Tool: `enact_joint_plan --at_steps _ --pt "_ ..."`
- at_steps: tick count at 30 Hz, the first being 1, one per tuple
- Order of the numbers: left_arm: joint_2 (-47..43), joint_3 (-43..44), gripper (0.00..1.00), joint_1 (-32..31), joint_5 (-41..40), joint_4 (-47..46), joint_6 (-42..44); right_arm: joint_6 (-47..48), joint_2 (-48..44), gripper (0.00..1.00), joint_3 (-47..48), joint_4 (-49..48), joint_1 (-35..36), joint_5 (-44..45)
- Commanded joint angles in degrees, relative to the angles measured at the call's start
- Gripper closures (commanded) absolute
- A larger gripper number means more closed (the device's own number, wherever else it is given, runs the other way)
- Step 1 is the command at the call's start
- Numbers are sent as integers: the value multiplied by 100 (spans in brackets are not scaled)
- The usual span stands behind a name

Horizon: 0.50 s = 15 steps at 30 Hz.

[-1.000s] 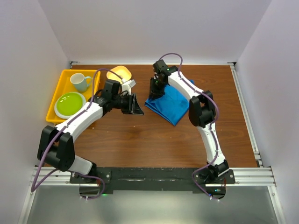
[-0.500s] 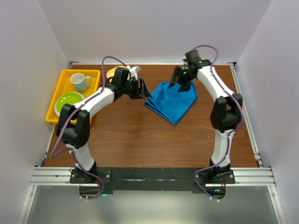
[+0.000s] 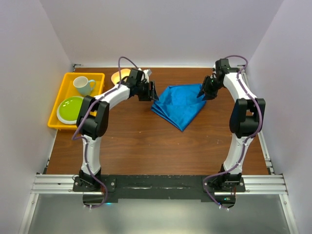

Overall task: Fold the napkin, place the utensils inside, and roll it up
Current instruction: Fold the napkin

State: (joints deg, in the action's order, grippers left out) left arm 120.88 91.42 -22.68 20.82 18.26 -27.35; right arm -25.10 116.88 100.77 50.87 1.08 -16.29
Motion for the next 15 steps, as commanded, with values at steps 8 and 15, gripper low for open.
enact_joint_plan --at_steps 8,15 --pt "146 263 56 -149 -298 265 415 375 151 62 -40 -69 -55 267" --pt "190 333 71 -149 -482 450 573 383 414 64 135 -86 -55 223"
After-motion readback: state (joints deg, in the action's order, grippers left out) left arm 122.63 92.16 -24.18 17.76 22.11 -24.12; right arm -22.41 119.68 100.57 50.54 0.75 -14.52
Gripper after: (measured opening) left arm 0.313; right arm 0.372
